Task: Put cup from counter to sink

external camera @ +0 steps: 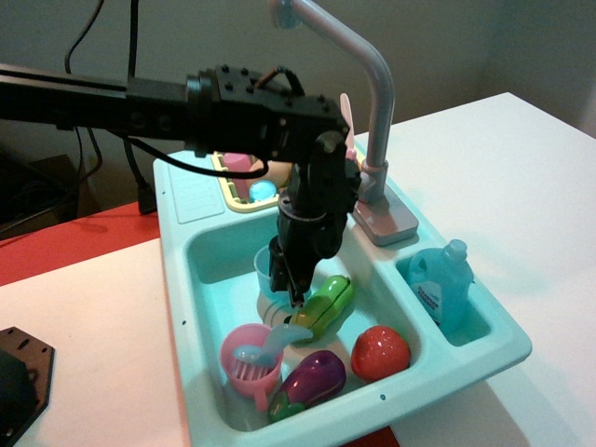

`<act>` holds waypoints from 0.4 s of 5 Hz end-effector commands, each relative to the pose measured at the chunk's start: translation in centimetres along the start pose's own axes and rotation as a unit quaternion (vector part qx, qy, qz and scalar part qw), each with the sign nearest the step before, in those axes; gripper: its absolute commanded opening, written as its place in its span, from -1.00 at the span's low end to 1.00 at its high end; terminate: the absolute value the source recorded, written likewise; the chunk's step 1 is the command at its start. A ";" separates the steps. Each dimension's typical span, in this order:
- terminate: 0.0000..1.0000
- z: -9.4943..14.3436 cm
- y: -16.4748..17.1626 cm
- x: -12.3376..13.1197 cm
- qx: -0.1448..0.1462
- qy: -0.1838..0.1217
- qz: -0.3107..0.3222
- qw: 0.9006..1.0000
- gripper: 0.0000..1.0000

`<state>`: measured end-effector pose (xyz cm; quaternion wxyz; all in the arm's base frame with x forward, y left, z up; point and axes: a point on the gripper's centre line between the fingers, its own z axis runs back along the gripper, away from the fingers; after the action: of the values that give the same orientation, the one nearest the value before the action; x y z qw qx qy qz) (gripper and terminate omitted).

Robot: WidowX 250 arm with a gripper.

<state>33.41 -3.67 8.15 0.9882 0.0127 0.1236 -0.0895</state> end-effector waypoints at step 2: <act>-1.00 1.0 0.5 -1.1 0.001 0.002 0.018 1.000 1.00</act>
<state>31.71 -2.86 8.15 0.9826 0.0159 0.1691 -0.0749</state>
